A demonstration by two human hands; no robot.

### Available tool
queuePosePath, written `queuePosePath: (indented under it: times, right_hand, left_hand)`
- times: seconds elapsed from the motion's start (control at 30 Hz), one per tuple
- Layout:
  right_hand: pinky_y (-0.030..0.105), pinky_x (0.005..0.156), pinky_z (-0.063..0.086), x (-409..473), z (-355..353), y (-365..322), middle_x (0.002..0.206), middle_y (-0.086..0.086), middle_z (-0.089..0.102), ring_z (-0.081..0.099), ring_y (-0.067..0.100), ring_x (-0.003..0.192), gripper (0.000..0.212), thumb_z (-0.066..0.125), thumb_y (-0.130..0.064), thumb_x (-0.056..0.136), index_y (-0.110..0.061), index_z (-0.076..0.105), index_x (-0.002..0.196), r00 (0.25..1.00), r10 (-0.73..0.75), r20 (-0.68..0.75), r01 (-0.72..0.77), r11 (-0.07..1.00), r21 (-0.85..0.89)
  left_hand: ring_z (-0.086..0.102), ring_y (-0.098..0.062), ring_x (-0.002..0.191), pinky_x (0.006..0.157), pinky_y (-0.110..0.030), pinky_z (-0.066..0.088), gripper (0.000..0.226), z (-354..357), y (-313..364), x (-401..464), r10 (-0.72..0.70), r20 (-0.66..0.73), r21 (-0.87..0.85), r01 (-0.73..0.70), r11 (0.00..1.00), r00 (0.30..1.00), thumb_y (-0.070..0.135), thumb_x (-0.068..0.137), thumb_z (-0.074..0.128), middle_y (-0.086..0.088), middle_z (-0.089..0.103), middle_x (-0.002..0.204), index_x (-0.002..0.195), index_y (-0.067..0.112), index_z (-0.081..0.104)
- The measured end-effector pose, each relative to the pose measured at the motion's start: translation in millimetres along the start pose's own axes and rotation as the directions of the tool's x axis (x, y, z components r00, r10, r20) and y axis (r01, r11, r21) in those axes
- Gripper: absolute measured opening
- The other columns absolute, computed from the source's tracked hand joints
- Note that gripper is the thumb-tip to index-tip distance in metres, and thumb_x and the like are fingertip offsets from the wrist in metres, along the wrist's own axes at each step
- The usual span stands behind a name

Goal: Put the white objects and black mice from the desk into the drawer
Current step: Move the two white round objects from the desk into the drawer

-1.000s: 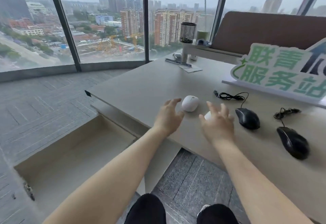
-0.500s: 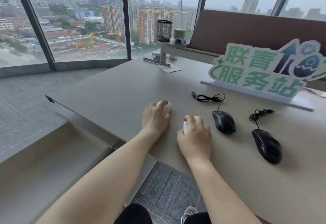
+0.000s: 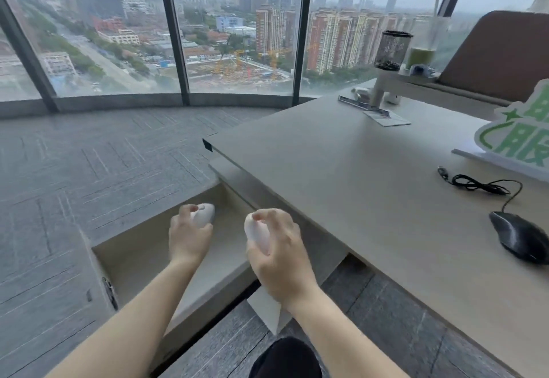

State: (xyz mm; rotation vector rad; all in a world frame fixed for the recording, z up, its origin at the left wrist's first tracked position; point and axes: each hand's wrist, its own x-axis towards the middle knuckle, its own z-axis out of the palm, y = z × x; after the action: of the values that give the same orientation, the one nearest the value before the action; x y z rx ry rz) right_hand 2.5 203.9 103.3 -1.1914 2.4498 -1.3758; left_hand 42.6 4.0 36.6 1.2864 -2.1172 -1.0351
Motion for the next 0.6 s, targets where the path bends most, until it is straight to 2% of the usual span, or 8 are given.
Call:
queuePosePath:
  times: [0.07, 0.1, 0.17, 0.23, 0.37, 0.47, 0.6]
  right_hand:
    - [0.037, 0.098, 0.041, 20, 42, 4, 0.127, 0.003, 0.049, 0.043, 0.022, 0.112, 0.028, 0.05, -0.018, 0.086, -0.02, 0.052, 0.114, 0.987, 0.104, 0.119, -0.103, 0.995, -0.017]
    - [0.038, 0.098, 0.04, 30, 58, 9, 0.125, 0.007, 0.048, 0.044, 0.028, 0.114, 0.026, 0.047, -0.017, 0.084, -0.017, 0.05, 0.109, 0.976, 0.147, 0.163, -0.139, 0.989, -0.058]
    - [0.037, 0.097, 0.037, 55, 89, 19, 0.124, 0.012, 0.046, 0.042, 0.033, 0.114, 0.025, 0.045, -0.014, 0.082, -0.013, 0.047, 0.107, 0.938, 0.229, 0.261, -0.183, 0.965, -0.189]
    - [0.04, 0.098, 0.038, 79, 113, 32, 0.128, 0.015, 0.044, 0.041, 0.035, 0.115, 0.031, 0.046, -0.012, 0.083, -0.009, 0.045, 0.115, 0.898, 0.313, 0.308, -0.214, 0.924, -0.317]
    - [0.04, 0.091, 0.043, 109, 154, 58, 0.135, 0.016, 0.038, 0.042, 0.036, 0.119, 0.04, 0.046, -0.012, 0.088, -0.007, 0.043, 0.127, 0.82, 0.436, 0.372, -0.215, 0.836, -0.504]
    - [0.038, 0.094, 0.045, 123, 176, 77, 0.136, 0.015, 0.036, 0.042, 0.035, 0.121, 0.045, 0.047, -0.012, 0.089, -0.006, 0.046, 0.133, 0.785, 0.48, 0.392, -0.15, 0.76, -0.632]
    - [0.038, 0.092, 0.048, 132, 189, 87, 0.14, 0.016, 0.034, 0.045, 0.035, 0.122, 0.042, 0.054, -0.013, 0.092, -0.008, 0.046, 0.132, 0.76, 0.53, 0.377, -0.166, 0.718, -0.676]
  left_hand:
    - [0.051, -0.034, 0.092, 0.08, -0.04, 0.045, 0.052, -6, -42, 16, -0.124, 0.011, 0.093, 0.122, 0.988, 0.992, 0.038, 0.065, 0.037, -0.014, 0.056, 0.114, 0.107, 0.012, 0.054]
    - [0.052, -0.034, 0.088, 0.077, -0.041, 0.047, 0.052, -7, -57, 20, -0.165, 0.008, 0.11, 0.163, 0.981, 0.986, 0.039, 0.062, 0.035, -0.013, 0.058, 0.107, 0.102, 0.01, 0.053]
    - [0.056, -0.035, 0.085, 0.074, -0.041, 0.05, 0.037, -10, -78, 27, -0.231, -0.021, 0.119, 0.231, 0.966, 0.973, 0.033, 0.067, 0.046, -0.013, 0.061, 0.098, 0.095, 0.01, 0.052]
    - [0.058, -0.036, 0.089, 0.074, -0.038, 0.048, 0.025, -9, -86, 32, -0.229, 0.005, 0.163, 0.225, 0.96, 0.973, 0.028, 0.075, 0.059, -0.014, 0.059, 0.101, 0.091, 0.011, 0.051]
    - [0.059, -0.035, 0.092, 0.074, -0.035, 0.04, 0.029, 5, -93, 51, -0.21, 0.072, 0.209, 0.191, 0.959, 0.975, 0.027, 0.079, 0.071, -0.009, 0.049, 0.101, 0.085, 0.015, 0.045]
    - [0.059, -0.035, 0.092, 0.071, -0.033, 0.038, 0.029, 19, -98, 63, -0.157, 0.085, 0.221, 0.135, 0.966, 0.984, 0.027, 0.081, 0.071, -0.012, 0.05, 0.105, 0.085, 0.016, 0.045]
    - [0.058, -0.034, 0.098, 0.076, -0.033, 0.041, 0.021, 28, -98, 71, -0.126, 0.106, 0.213, 0.101, 0.972, 0.986, 0.027, 0.088, 0.061, -0.013, 0.053, 0.112, 0.095, 0.009, 0.055]
